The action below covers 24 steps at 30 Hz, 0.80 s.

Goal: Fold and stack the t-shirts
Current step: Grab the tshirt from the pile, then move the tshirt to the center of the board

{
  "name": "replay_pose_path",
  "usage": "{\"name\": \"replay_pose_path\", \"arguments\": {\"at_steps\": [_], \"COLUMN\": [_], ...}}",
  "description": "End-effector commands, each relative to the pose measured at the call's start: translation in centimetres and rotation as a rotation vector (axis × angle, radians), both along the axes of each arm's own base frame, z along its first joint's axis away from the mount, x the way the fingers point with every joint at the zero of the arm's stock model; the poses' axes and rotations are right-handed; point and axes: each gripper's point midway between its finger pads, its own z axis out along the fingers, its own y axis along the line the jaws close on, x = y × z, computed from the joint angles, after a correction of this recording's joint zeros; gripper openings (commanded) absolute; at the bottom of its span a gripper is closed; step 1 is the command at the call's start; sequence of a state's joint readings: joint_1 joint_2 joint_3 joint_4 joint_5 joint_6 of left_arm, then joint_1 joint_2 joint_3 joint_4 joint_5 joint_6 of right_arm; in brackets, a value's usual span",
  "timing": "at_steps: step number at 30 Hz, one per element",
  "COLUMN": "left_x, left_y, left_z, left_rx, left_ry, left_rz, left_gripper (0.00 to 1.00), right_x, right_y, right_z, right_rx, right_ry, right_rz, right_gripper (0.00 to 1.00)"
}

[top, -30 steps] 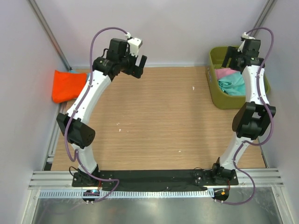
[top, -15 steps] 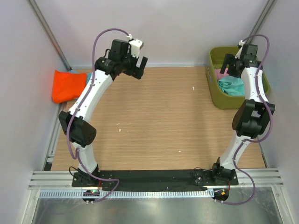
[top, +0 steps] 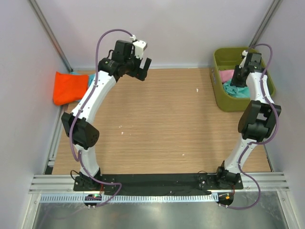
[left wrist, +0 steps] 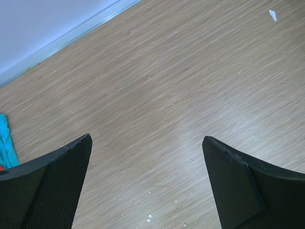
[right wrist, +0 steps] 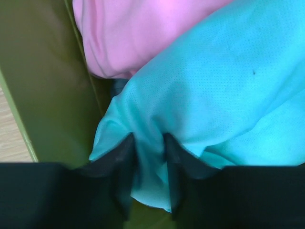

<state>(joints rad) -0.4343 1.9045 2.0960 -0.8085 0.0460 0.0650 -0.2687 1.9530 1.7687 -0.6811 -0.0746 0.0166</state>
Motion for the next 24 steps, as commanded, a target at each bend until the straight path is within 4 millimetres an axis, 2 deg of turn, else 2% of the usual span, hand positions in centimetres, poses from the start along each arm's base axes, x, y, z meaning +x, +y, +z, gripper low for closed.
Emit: {"name": "replay_pose_path", "arguments": {"at_steps": [1, 5, 7, 10, 11, 13, 14, 15, 16, 17, 19, 20, 23, 24], "left_x": [0.2, 0.3, 0.4, 1.1, 1.3, 2.3, 2.7, 3.1, 3.6, 3.8, 4.4, 4.7, 5.0, 5.1], "left_y": [-0.3, -0.4, -0.5, 0.2, 0.4, 1.8, 2.5, 3.1, 4.6, 5.2, 7.6, 8.8, 11.4, 12.9], "left_z": [1.9, 2.0, 2.3, 3.1, 3.3, 4.7, 5.1, 5.8, 6.4, 6.8, 8.1, 8.4, 9.2, 9.3], "left_rx": [-0.003, 0.005, 0.002, 0.014, 0.019, 0.042, 0.045, 0.052, 0.083, 0.092, 0.124, 0.126, 0.108, 0.109], "left_ry": [-0.054, -0.060, -0.070, -0.107, -0.118, -0.175, -0.194, -0.224, -0.255, -0.276, -0.334, -0.348, -0.371, -0.368], "left_rz": [-0.010, -0.012, -0.007, 0.042, 0.057, 0.151, 0.199, 0.236, 0.316, 0.362, 0.484, 0.530, 0.637, 0.672], "left_gripper": [0.99, 0.99, 0.99, 1.00, 1.00, 0.99, 0.99, 1.00, 1.00, 1.00, 1.00, 1.00, 1.00, 1.00], "right_x": [-0.1, 0.1, 0.3, 1.1, 1.5, 1.5, 1.2, 1.0, 0.8, 0.1, -0.7, -1.6, -2.6, -3.5], "right_y": [0.1, 0.1, -0.1, 0.0, 0.2, 0.8, 1.6, 2.3, 2.9, 4.0, 6.1, 7.7, 10.7, 12.9], "right_z": [3.2, 4.2, 6.7, 13.1, 16.3, 20.0, 23.4, 25.1, 26.5, 29.1, 31.4, 32.8, 34.1, 35.0], "right_rx": [-0.013, -0.019, -0.049, -0.104, -0.127, -0.173, -0.200, -0.203, -0.223, -0.238, -0.249, -0.262, -0.271, -0.265], "right_ry": [-0.075, -0.096, -0.144, -0.286, -0.357, -0.435, -0.508, -0.546, -0.576, -0.638, -0.709, -0.745, -0.787, -0.816], "right_rz": [0.015, 0.020, 0.034, 0.070, 0.087, 0.138, 0.167, 0.202, 0.233, 0.274, 0.357, 0.396, 0.477, 0.525], "right_gripper": [0.22, 0.01, 0.01, 0.01, 0.01, 0.01, 0.01, 0.01, 0.01, 0.01, 0.01, 0.01, 0.01, 0.01]}}
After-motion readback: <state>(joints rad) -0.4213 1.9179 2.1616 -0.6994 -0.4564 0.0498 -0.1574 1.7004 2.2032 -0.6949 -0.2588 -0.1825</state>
